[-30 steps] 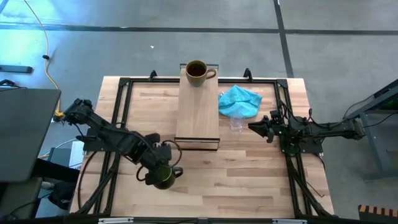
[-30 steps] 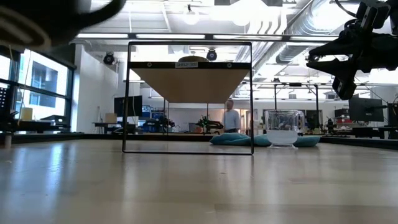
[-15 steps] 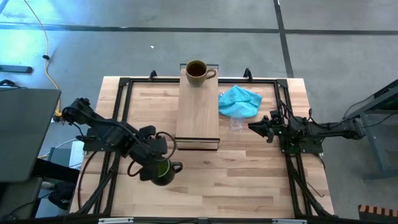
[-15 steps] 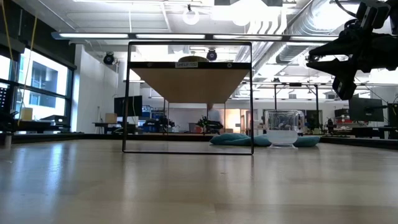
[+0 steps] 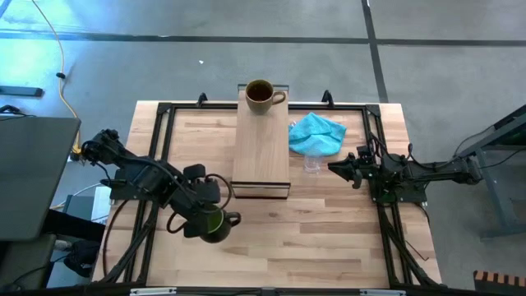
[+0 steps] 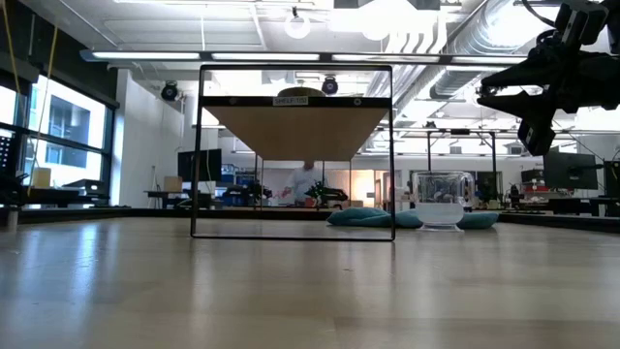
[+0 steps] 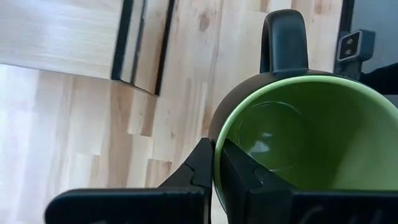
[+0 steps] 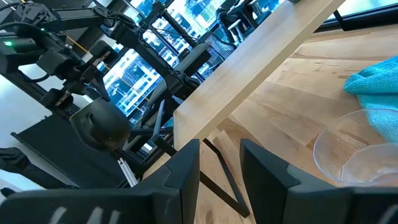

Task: Stack small to large cups/mugs on shelf
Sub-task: Put the green and black mug on the shelf

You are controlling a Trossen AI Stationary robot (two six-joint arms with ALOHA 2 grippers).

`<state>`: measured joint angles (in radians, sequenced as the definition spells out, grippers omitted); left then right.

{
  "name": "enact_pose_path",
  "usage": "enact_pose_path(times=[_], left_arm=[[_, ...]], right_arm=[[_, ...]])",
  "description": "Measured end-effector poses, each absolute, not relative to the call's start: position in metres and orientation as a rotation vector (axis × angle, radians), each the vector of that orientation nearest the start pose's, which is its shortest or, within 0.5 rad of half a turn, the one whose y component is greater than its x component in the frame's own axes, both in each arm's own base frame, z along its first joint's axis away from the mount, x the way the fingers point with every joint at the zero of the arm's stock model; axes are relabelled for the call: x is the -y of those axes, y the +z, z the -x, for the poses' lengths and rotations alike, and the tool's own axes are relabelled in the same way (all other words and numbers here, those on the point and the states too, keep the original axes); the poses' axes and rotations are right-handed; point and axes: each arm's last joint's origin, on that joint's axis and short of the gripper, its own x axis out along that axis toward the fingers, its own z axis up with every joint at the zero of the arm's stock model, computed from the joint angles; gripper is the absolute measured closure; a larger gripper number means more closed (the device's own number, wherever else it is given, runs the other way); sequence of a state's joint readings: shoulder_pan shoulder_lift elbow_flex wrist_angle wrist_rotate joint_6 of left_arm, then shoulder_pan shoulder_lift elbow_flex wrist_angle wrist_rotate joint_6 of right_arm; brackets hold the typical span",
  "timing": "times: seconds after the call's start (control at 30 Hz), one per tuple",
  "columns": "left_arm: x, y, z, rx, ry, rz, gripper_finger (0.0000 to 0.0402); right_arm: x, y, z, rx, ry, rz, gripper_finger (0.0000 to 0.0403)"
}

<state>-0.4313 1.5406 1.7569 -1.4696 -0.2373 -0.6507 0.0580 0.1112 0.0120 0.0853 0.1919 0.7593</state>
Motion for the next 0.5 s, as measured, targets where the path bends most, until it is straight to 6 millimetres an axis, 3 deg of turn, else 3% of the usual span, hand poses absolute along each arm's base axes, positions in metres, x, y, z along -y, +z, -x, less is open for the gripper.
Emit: enact_pose_path(times=[0.23, 0.5], left_arm=[[0.096, 0.394, -0.250, -1.138, 0.239, 0.152, 0.0401], [0.069, 0.412, -0.256, -1.083, 0.249, 0.145, 0.0401]], right_arm=[[0.000, 0.167, -0.104, 0.038, -0.133, -0.756, 0.0297], [0.000, 0.167, -0.104, 0.037, -0.133, -0.756, 0.0297]])
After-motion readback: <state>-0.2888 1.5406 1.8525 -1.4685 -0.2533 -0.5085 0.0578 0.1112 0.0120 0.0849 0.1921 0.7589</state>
